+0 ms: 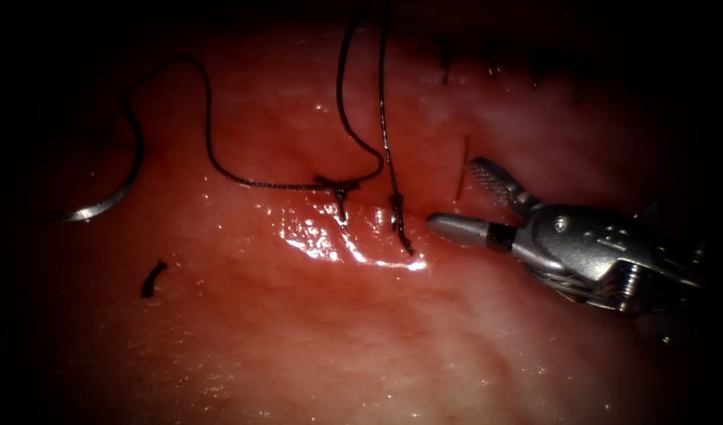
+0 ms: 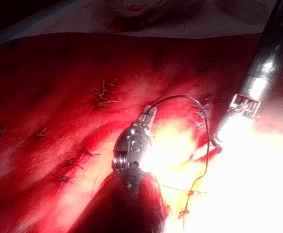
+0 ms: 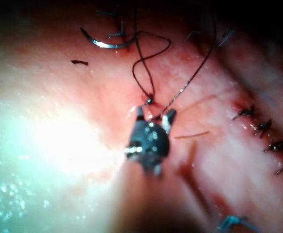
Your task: Wound Closure
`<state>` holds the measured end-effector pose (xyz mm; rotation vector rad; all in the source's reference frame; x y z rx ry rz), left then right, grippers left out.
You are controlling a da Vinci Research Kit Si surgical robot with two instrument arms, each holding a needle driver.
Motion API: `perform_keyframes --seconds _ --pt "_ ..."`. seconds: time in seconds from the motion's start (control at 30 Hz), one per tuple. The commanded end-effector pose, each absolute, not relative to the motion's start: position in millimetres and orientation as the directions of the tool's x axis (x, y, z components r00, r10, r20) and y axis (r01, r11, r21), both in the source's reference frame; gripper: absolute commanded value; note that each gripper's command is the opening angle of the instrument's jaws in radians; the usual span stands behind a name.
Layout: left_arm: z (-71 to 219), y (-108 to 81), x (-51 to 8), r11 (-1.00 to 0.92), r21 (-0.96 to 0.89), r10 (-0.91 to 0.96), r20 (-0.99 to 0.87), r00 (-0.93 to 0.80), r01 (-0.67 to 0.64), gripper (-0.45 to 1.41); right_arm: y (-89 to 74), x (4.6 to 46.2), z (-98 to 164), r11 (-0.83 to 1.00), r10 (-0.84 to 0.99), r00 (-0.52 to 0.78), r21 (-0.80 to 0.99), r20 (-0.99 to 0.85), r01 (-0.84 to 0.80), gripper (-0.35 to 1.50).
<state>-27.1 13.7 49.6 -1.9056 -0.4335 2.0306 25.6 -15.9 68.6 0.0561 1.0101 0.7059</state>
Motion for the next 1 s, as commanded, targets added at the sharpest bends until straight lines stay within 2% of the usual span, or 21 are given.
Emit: perform_keyframes --seconds 0.03,0.1,0.23,0.43,0.47,0.5,0.57,0.87,1.0 --pt "49.5 13.7 -27.4 -0.897 -0.442 0.443 -0.895 -0.056 -0.022 -0.45 -15.0 27.1 70.3 0.746 0.603 0.302 0.389 -0.738 -0.541 0.94" --pt "49.0 13.5 -27.1 -0.896 -0.444 0.445 -0.894 -0.055 -0.019 -0.45 -14.8 27.7 70.9 0.715 0.637 0.275 0.418 -0.72 -0.56 1.04" --pt "48.0 13.0 -26.8 -0.893 -0.449 0.449 -0.892 -0.057 -0.021 -0.45 -14.7 29.4 71.6 0.683 0.668 0.255 0.439 -0.699 -0.584 1.13" --pt "46.5 12.6 -27.2 -0.889 -0.458 0.458 -0.887 -0.053 -0.02 -0.45 -14.1 32.1 71.9 0.673 0.681 0.242 0.46 -0.692 -0.579 1.16" --pt "46.2 12.4 -27.3 -0.888 -0.459 0.459 -0.887 -0.052 -0.02 -0.45 -14.1 32.5 72.0 0.674 0.681 0.243 0.462 -0.69 -0.576 1.13" --pt "45.7 12.1 -27.4 -0.888 -0.46 0.46 -0.886 -0.053 -0.021 -0.45 -14.0 33.0 72.3 0.682 0.679 0.245 0.47 -0.692 -0.561 0.89" --pt "45.2 11.6 -27.5 -0.887 -0.461 0.461 -0.886 -0.049 -0.013 -0.45 -14.0 33.2 72.7 0.687 0.677 0.244 0.477 -0.694 -0.549 0.81" --pt "43.5 9.8 -27.9 -0.887 -0.461 0.46 -0.887 -0.04 0.014 -0.45 -13.8 34.1 74.4 0.689 0.678 0.261 0.47 -0.687 -0.552 0.94" --pt "42.7 9.4 -28.0 -0.886 -0.462 0.461 -0.886 -0.035 0.025 -0.45 -13.7 34.4 74.5 0.687 0.681 0.268 0.47 -0.681 -0.554 0.89"
